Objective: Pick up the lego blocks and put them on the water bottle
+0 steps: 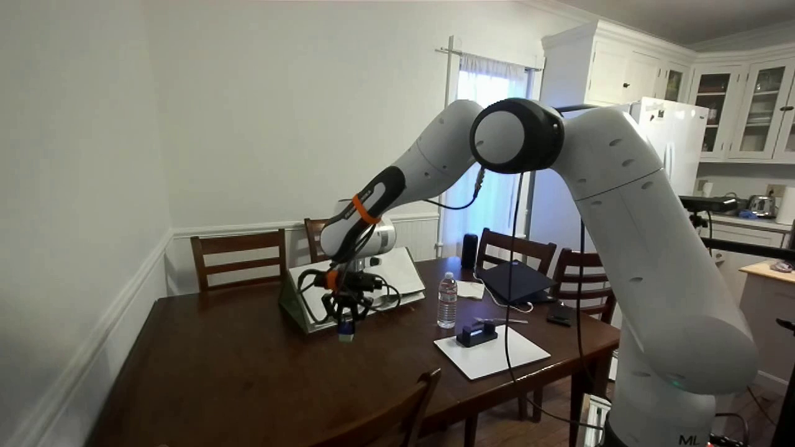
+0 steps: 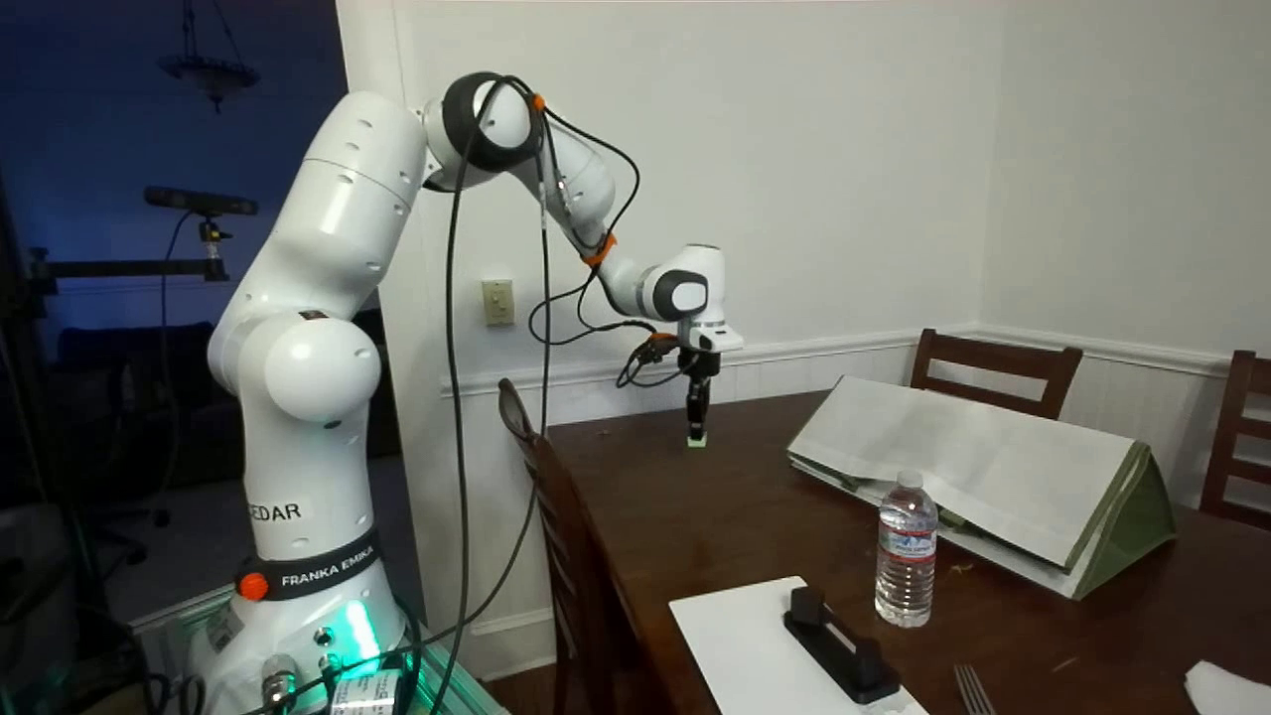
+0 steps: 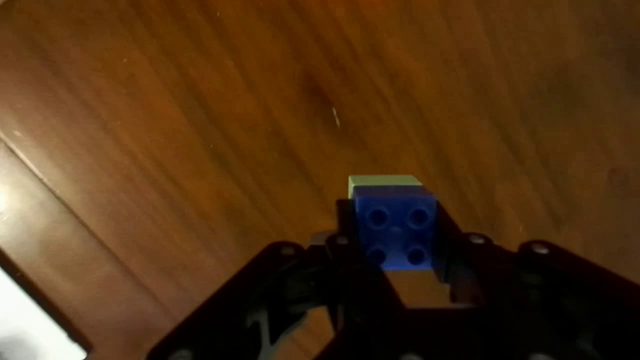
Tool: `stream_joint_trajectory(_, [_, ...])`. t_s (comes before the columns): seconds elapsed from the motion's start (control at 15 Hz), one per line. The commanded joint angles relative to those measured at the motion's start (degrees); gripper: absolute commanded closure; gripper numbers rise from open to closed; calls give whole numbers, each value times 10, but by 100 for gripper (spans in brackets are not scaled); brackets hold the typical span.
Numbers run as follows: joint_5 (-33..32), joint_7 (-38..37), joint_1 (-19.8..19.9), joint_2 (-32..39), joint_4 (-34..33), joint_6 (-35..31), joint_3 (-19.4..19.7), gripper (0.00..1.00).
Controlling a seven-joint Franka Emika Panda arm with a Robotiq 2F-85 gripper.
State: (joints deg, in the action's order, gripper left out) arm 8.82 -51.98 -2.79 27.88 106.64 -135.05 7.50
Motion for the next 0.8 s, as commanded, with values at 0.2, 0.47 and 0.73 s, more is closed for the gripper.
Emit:
stream_joint_trajectory(0.2, [26, -30, 81, -95, -27, 77, 47, 89])
stream_joint_trajectory(0.47, [29, -69, 132, -126, -32, 118, 81, 89])
stream_joint_trajectory(0.73, [51, -84, 185, -162, -4, 161, 110, 89])
